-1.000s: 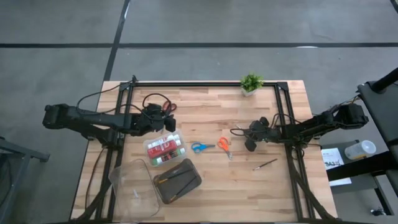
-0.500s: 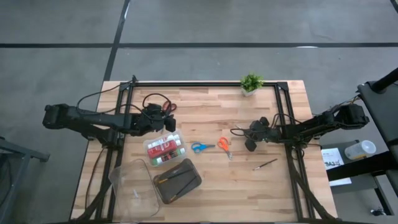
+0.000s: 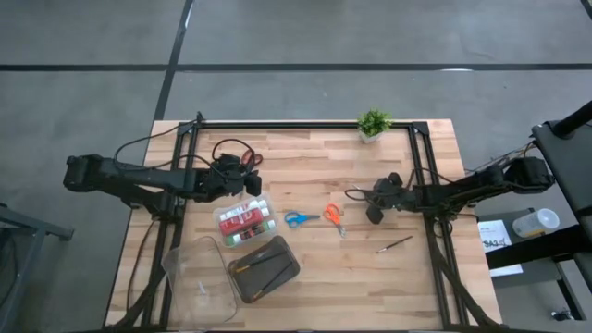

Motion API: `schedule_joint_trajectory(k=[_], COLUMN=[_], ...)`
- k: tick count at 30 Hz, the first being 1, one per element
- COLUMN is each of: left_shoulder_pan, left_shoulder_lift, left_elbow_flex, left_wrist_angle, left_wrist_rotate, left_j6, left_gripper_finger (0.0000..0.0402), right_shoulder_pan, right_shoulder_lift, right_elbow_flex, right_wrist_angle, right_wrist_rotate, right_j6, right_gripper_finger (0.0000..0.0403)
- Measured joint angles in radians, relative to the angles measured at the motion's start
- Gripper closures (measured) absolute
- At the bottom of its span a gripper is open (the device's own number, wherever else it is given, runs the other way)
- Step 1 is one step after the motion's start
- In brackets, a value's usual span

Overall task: Pick & Place Paint Supplies
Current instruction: Put the middle silver paint brush into the black transparent bin

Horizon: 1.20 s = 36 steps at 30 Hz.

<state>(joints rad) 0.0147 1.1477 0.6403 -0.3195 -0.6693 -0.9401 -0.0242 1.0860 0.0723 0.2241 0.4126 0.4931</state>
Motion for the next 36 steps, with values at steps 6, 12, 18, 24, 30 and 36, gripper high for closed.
schedule_joint_trajectory(k=[6, 12, 18, 24, 30, 36], left_shoulder_pan=[0.000, 0.000, 0.000, 0.000, 0.000, 0.000], left_shoulder_lift=[0.000, 0.000, 0.000, 0.000, 0.000, 0.000], left_elbow_flex=[0.000, 0.000, 0.000, 0.000, 0.000, 0.000], left_wrist_angle=[0.000, 0.000, 0.000, 0.000, 0.000, 0.000], left_wrist_rotate=[0.000, 0.000, 0.000, 0.000, 0.000, 0.000], left_j6=[0.000, 0.000, 0.000, 0.000, 0.000, 0.000], left_gripper_finger=[0.0169, 0.0169, 0.0169, 0.0169, 0.0169, 0.0169], right_shoulder_pan=[0.000, 0.000, 0.000, 0.000, 0.001, 0.002], right_shoulder_lift=[-0.033, -0.096, -0.163, -0.183, -0.162, -0.108], right_elbow_flex=[0.001, 0.002, 0.003, 0.004, 0.004, 0.070], right_wrist_angle=[0.010, 0.061, 0.161, 0.287, 0.474, 0.512], right_wrist_rotate=[-0.003, -0.075, -0.190, -0.307, -0.426, -0.506], right_j6=[-0.022, -0.078, -0.185, -0.294, -0.437, -0.569], right_gripper_finger=[0.0385, 0.0385, 0.0385, 0.0385, 0.0385, 0.0385])
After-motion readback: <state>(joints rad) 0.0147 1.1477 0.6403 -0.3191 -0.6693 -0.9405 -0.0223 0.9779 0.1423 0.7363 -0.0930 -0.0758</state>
